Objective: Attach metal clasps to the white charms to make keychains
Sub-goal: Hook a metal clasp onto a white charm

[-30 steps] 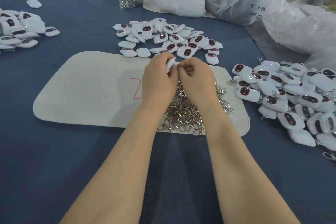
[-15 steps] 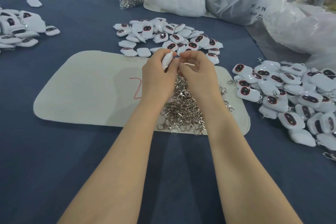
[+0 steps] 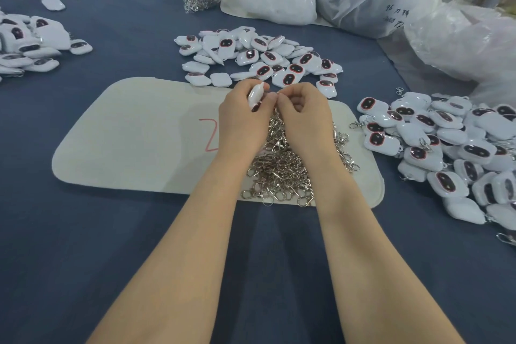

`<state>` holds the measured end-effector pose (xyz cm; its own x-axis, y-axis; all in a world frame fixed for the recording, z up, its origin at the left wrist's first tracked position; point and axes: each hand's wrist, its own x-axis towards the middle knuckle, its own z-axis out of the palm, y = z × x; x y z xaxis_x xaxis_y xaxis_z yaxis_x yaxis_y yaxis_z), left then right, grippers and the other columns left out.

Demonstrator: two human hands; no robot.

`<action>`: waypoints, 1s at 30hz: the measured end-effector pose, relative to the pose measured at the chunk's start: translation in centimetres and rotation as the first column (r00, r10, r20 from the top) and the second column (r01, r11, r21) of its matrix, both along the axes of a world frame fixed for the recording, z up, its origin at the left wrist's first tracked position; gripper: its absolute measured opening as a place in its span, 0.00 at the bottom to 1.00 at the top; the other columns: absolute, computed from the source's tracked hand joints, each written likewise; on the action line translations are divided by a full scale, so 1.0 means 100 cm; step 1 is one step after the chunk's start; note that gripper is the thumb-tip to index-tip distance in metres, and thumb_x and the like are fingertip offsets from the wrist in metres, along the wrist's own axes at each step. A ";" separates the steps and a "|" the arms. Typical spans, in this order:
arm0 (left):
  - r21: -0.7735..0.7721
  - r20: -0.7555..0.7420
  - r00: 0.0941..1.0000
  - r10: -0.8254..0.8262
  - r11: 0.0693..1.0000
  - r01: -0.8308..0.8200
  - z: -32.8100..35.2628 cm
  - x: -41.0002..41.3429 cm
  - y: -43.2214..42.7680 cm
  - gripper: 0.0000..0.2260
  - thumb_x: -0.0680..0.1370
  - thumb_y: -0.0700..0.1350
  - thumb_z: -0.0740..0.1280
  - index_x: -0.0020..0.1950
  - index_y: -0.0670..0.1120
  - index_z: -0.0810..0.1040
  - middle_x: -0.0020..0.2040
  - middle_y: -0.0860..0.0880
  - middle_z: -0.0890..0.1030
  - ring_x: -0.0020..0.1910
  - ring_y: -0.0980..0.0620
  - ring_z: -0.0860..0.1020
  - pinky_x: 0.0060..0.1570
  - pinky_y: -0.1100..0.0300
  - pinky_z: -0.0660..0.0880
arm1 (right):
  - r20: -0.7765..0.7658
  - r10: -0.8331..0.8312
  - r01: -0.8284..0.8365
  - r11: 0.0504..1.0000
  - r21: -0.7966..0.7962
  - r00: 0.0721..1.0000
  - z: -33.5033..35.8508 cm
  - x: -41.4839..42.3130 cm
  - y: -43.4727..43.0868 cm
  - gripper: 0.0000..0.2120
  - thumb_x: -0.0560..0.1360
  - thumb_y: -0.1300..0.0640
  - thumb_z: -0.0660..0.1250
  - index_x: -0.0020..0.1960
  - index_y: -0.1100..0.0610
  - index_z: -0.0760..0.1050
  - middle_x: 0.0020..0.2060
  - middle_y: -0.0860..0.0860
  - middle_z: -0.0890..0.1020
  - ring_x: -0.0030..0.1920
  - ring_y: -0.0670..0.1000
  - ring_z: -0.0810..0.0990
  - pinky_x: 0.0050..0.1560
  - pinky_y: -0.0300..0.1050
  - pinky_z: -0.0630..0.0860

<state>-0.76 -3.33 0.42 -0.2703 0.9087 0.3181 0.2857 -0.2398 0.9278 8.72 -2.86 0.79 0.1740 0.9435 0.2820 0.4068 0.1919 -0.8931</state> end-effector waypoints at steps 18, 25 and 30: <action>-0.012 -0.101 0.995 -0.019 1.000 0.018 -0.002 -0.002 -0.003 0.04 0.76 0.41 0.67 0.45 0.45 0.81 0.37 0.54 0.78 0.38 0.54 0.73 0.36 0.68 0.67 | 0.046 0.005 -0.009 0.996 0.088 0.999 0.001 0.000 -0.005 0.05 0.76 0.63 0.66 0.46 0.55 0.72 0.37 0.41 0.75 0.36 0.31 0.73 0.41 0.25 0.70; 0.016 -0.121 0.993 0.013 1.000 -0.011 -0.001 -0.002 -0.003 0.04 0.76 0.41 0.66 0.46 0.44 0.81 0.39 0.52 0.79 0.40 0.54 0.74 0.38 0.66 0.68 | 0.035 -0.001 -0.003 0.995 0.103 0.999 0.002 -0.001 -0.006 0.04 0.75 0.64 0.66 0.46 0.56 0.72 0.36 0.41 0.75 0.34 0.34 0.73 0.41 0.28 0.71; 0.031 -0.165 0.986 0.031 0.999 -0.026 -0.001 -0.001 -0.004 0.05 0.77 0.41 0.66 0.45 0.43 0.80 0.38 0.51 0.79 0.39 0.51 0.74 0.39 0.60 0.68 | 0.046 -0.006 0.002 0.995 0.101 0.999 0.002 -0.001 -0.005 0.04 0.75 0.63 0.67 0.45 0.56 0.74 0.36 0.41 0.75 0.35 0.37 0.74 0.41 0.27 0.72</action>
<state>-0.86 -3.74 0.35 -0.2373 0.8912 0.3865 0.4413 -0.2555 0.8602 8.60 -3.33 0.99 0.1621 0.9091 0.3836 0.4485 0.2784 -0.8493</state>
